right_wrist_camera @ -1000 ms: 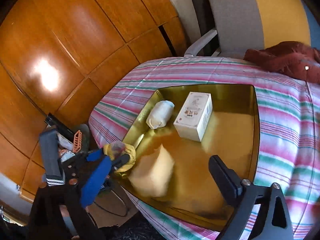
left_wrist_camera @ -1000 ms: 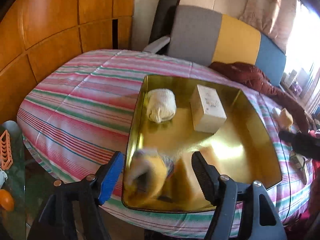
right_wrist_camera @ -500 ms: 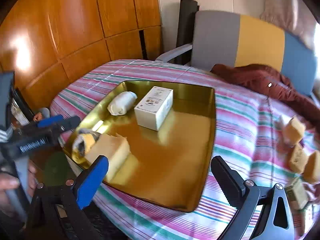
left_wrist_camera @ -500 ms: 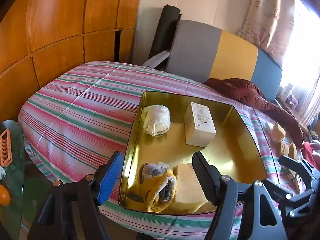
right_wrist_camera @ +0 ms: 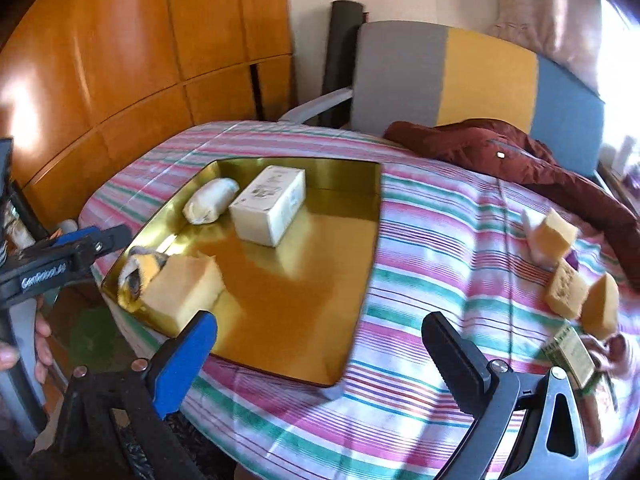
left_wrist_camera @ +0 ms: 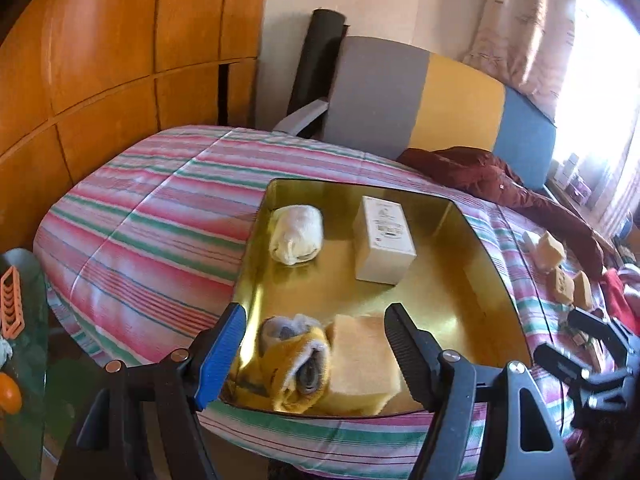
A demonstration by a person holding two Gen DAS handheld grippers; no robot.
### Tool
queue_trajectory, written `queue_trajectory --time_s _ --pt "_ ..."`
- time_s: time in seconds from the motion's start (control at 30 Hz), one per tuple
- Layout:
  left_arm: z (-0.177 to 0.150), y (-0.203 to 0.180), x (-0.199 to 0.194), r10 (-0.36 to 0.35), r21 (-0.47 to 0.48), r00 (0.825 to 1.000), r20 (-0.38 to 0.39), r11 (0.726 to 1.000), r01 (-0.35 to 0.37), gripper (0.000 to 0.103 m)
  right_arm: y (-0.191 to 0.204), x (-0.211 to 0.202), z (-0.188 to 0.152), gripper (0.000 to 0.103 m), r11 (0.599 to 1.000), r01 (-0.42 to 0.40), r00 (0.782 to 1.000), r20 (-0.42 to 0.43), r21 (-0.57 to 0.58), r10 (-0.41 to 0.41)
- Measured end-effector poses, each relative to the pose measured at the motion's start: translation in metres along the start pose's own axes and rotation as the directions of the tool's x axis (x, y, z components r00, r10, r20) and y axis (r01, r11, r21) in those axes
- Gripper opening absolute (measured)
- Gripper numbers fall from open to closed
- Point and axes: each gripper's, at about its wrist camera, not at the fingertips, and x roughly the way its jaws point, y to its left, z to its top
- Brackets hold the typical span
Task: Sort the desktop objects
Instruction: 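Move both open tools back to the pile of items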
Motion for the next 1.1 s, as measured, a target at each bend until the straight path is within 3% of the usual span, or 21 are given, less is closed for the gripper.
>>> queue_trajectory --time_s 0.13,0.47,0.77,0.93,1.03,1.1 --pt "0.0 -0.011 -0.002 -0.034 0.036 0.999 0.011 0.999 0.033 0.077 -0.019 -0.003 -0.003 0.103 0.998 0.036 0.999 -0.002 0.049 -0.036" --pt "0.003 -0.024 0.001 -0.111 0.026 0.993 -0.026 0.993 0.112 0.077 -0.086 -0.014 -0.024 0.103 0.97 0.129 0.991 -0.046 0.206 -0.122" --pt "0.009 -0.058 0.005 -0.193 0.079 0.979 -0.072 0.977 0.198 0.077 -0.172 -0.047 -0.051 0.103 0.89 0.262 0.965 -0.116 0.373 -0.236" --pt "0.01 -0.093 0.005 -0.273 0.147 0.956 -0.106 0.947 0.287 0.077 -0.224 -0.072 -0.064 0.103 0.83 0.331 0.943 -0.185 0.449 -0.276" --pt "0.007 -0.119 0.005 -0.325 0.2 0.936 -0.135 0.916 0.347 0.077 -0.246 -0.074 -0.066 0.103 0.856 0.299 0.947 -0.239 0.422 -0.213" --pt "0.004 -0.138 0.004 -0.348 0.245 0.924 -0.158 0.892 0.379 0.077 -0.254 -0.07 -0.067 0.103 0.885 0.312 0.932 -0.294 0.345 -0.213"
